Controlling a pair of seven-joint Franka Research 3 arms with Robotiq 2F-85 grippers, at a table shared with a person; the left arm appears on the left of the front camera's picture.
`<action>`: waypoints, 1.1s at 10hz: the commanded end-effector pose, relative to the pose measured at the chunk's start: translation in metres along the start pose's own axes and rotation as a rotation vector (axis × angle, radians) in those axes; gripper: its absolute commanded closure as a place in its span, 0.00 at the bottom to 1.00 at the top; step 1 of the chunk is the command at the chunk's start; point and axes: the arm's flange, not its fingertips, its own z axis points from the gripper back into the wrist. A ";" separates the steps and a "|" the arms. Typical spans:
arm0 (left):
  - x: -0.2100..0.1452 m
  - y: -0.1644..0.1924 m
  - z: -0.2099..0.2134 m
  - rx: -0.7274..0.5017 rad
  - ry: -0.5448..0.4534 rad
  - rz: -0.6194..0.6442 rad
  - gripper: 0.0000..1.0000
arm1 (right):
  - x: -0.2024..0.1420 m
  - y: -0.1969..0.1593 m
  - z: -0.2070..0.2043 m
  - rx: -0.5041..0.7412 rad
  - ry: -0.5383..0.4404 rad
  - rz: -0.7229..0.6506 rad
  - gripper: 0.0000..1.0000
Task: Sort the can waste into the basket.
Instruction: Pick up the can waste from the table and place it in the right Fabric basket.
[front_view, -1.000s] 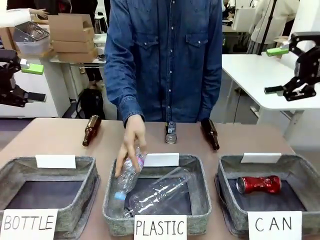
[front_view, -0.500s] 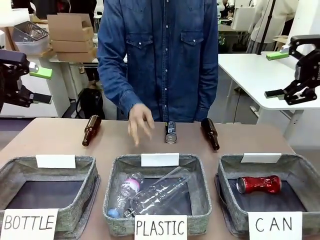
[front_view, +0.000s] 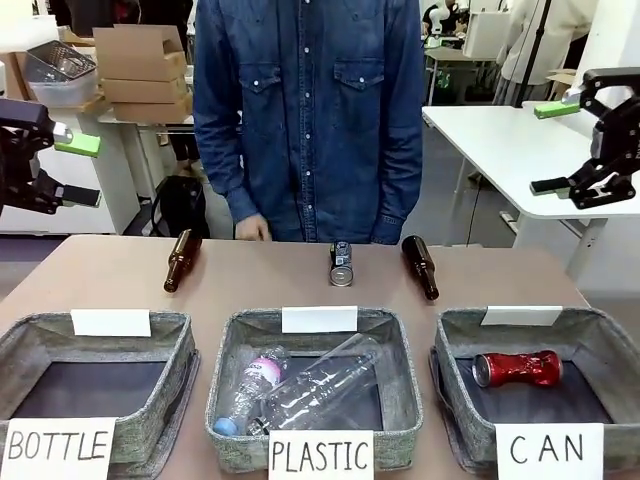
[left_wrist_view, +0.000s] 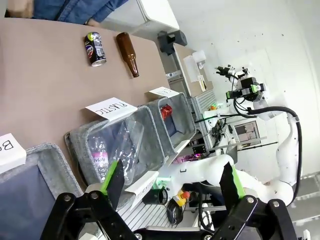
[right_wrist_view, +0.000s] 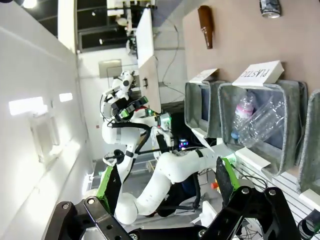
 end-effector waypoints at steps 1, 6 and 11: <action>0.001 0.001 0.003 -0.005 0.011 -0.018 0.00 | 0.006 0.017 -0.025 -0.158 0.059 0.088 0.00; 0.001 0.001 0.003 -0.005 0.011 -0.018 0.00 | 0.118 0.022 -0.236 -0.780 0.144 0.092 0.00; 0.001 0.001 0.003 -0.005 0.011 -0.018 0.00 | 0.136 -0.031 -0.296 -0.838 0.111 0.194 0.00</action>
